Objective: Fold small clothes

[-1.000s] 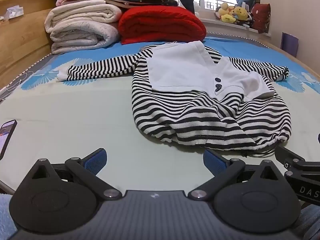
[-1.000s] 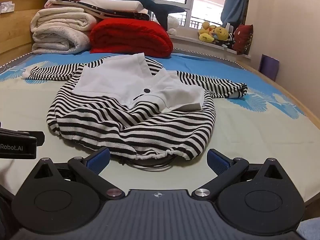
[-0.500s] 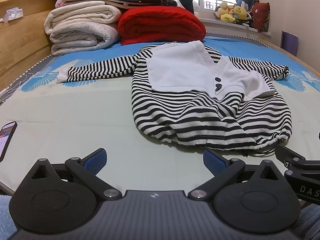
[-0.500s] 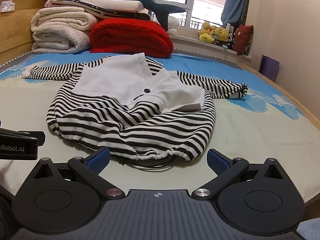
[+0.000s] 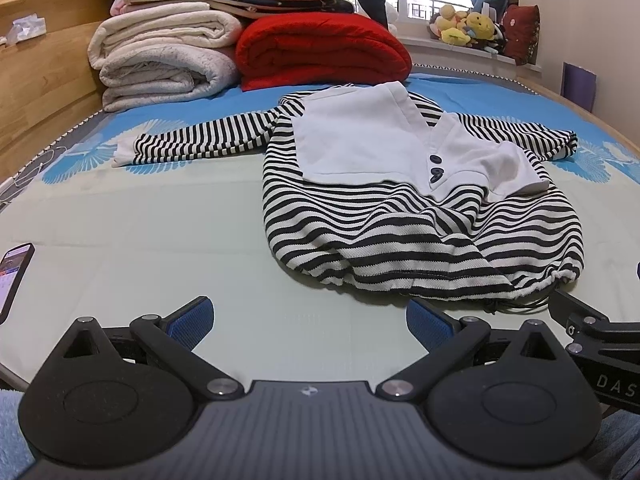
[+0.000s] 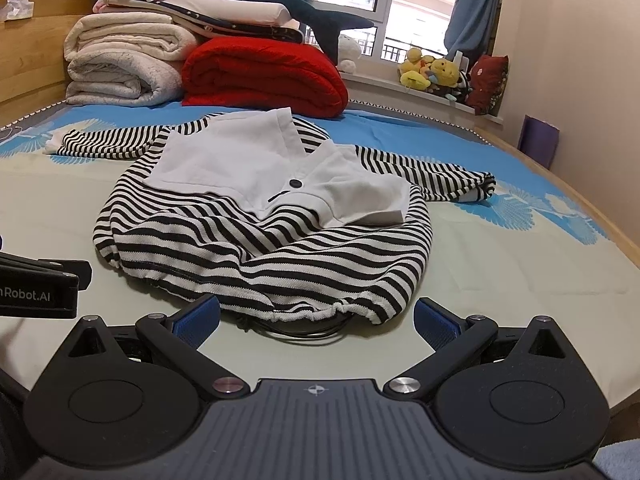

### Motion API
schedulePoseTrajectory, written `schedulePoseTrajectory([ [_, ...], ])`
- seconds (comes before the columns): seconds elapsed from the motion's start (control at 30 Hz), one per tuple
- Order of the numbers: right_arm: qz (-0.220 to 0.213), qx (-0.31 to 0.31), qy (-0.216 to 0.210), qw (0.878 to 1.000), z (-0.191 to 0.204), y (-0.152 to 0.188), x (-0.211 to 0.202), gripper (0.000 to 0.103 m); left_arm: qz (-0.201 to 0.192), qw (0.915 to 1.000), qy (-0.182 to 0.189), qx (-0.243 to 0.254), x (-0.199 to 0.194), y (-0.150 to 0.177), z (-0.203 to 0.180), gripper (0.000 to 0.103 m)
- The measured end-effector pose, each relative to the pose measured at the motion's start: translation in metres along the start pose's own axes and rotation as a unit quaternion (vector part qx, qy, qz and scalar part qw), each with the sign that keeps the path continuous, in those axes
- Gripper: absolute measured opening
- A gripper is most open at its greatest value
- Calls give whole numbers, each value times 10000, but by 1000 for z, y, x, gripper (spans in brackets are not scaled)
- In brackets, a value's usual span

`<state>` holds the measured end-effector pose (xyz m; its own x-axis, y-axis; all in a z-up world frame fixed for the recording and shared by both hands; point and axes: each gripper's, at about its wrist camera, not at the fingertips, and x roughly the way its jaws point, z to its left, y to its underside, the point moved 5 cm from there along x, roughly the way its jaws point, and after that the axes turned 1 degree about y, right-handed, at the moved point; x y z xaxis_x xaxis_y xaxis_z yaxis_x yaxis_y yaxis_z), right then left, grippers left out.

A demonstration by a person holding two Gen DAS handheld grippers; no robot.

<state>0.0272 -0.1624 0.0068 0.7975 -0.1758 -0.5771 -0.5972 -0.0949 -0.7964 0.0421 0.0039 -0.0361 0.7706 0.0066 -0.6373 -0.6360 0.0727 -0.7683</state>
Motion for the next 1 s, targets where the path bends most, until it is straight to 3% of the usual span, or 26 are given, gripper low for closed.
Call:
schedulePoseTrajectory([
  [1.0,-2,-62,-22,10000,2,0,0,102,20,10000,-32,3,0,0,0,103],
])
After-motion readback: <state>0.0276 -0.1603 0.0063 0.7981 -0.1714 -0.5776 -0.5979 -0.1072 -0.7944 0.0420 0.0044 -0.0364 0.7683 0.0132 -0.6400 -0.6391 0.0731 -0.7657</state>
